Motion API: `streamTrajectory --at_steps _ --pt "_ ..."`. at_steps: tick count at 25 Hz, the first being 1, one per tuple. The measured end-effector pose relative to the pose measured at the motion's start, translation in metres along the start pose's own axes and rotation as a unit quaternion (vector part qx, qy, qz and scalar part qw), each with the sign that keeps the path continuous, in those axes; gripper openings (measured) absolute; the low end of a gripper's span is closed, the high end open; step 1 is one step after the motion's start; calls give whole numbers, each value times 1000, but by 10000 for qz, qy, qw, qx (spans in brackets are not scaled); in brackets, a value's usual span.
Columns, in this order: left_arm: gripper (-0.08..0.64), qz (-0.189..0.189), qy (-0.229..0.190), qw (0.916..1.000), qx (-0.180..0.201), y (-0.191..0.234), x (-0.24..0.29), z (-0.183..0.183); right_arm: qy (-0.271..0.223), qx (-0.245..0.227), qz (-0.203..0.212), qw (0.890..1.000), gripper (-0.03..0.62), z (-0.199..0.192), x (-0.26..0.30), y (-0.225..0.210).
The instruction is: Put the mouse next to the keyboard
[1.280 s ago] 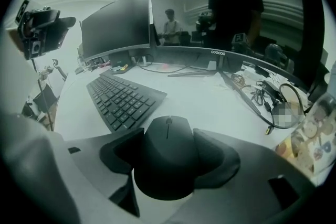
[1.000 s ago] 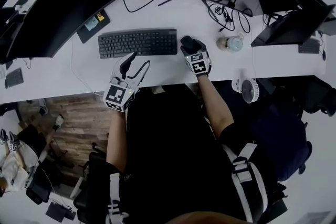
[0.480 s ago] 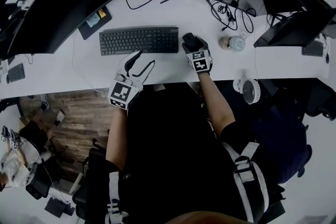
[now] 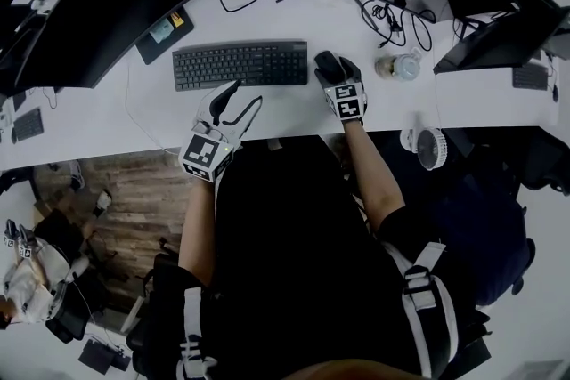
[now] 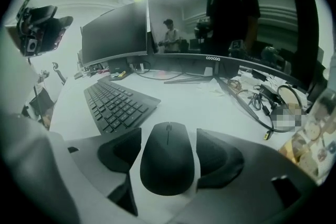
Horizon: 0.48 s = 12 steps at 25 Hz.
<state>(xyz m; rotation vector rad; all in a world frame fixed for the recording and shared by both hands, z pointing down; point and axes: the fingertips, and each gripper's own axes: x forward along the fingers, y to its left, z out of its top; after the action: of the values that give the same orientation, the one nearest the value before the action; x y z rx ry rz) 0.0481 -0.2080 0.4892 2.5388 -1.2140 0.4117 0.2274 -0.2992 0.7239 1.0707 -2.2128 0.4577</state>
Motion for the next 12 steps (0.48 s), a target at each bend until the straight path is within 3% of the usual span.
streamTrajectory --at_steps 8,12 --pt "218 -221 -100 9997 -29 6 -20 -3 -233 7 -231 9995 299 16 -36 13" --pt "200 -320 -227 9992 -23 6 -31 -1 -410 128 21 9991 89 18 -54 36"
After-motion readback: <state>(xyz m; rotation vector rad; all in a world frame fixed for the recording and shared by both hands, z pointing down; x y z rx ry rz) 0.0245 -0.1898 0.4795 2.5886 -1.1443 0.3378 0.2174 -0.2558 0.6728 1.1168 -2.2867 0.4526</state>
